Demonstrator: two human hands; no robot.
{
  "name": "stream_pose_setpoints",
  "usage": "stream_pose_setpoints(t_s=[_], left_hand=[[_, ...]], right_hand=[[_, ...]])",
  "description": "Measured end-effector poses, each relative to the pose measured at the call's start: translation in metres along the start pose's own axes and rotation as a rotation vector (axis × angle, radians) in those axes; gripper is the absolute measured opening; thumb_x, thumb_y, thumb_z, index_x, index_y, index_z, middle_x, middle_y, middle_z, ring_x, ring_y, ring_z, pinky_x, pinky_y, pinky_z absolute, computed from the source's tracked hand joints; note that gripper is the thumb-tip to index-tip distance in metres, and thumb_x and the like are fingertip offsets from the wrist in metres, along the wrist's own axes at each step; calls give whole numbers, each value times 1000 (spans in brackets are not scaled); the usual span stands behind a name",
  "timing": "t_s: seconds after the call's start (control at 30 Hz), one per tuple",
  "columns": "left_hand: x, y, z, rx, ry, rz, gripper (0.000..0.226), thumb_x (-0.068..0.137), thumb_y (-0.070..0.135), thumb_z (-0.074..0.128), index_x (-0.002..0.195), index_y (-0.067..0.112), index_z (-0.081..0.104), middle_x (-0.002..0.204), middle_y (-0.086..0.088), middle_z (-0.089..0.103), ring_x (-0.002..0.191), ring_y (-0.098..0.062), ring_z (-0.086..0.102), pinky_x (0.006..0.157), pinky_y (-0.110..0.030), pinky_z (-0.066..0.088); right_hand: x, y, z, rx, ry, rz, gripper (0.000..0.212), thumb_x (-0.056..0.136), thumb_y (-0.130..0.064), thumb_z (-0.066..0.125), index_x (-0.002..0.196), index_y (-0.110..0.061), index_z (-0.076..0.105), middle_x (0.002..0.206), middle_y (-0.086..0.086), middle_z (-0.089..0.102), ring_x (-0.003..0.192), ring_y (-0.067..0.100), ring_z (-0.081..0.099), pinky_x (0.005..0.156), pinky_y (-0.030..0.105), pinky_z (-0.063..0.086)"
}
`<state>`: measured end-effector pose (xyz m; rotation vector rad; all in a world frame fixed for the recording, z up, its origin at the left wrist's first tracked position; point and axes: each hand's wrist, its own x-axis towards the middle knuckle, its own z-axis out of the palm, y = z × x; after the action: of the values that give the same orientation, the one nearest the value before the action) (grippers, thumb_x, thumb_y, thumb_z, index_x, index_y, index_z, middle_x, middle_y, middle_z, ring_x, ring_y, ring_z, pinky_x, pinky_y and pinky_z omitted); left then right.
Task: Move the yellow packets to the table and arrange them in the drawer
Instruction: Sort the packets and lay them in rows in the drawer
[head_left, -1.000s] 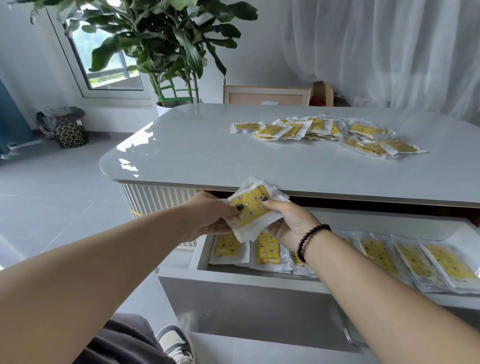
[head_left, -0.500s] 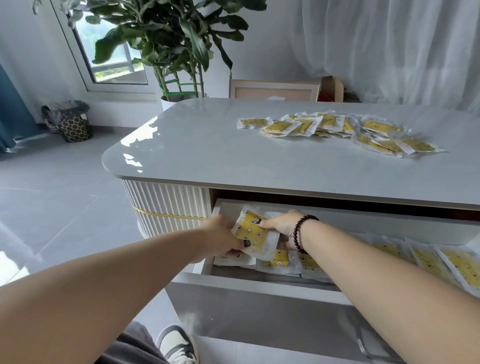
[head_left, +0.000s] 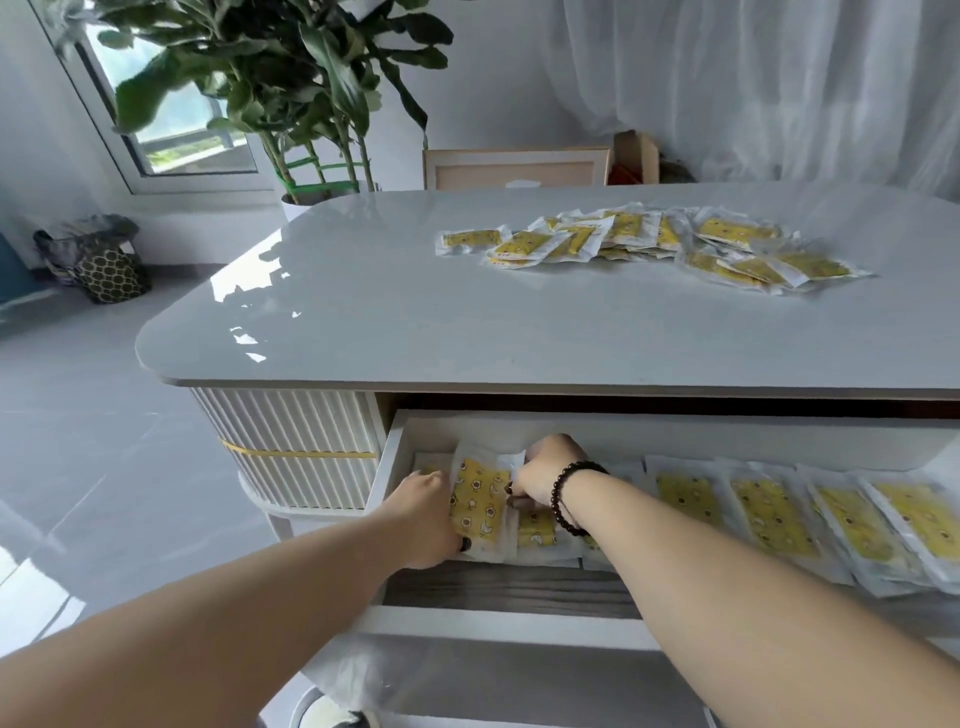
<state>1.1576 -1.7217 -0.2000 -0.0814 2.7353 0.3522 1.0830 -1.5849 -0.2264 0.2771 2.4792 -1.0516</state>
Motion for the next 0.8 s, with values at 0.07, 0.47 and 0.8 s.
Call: stream_pose_setpoints(t_s=[0.07,0.47,0.8], left_hand=[[-1,2,-1,43,7,27,64,89,32,60,141,10,31,135,-7,41,126,-22,39,98,-26,36],[-12,12,-6,294,8,43,59,85,42,57,137,21,37,125,-6,39,103,-25,58,86,-34,53],[-39,37,-50,187,277,104,51,86,44,58,130,20,47,118,0,59,104,-21,59,78,-33,53]], right_hand=[[-5,-1,-3,-59,30,-28,19,78,-9,67,96,-3,64,90,4,66,76,17,62,49,19,49],[-27,-5,-22,-73,135,-143,31,86,-2,56,116,-2,62,111,9,65,101,21,63,84,27,53],[-92,-7,-65,-145,159,-363,26,86,-2,53,104,-12,69,114,4,65,101,17,63,75,19,48]])
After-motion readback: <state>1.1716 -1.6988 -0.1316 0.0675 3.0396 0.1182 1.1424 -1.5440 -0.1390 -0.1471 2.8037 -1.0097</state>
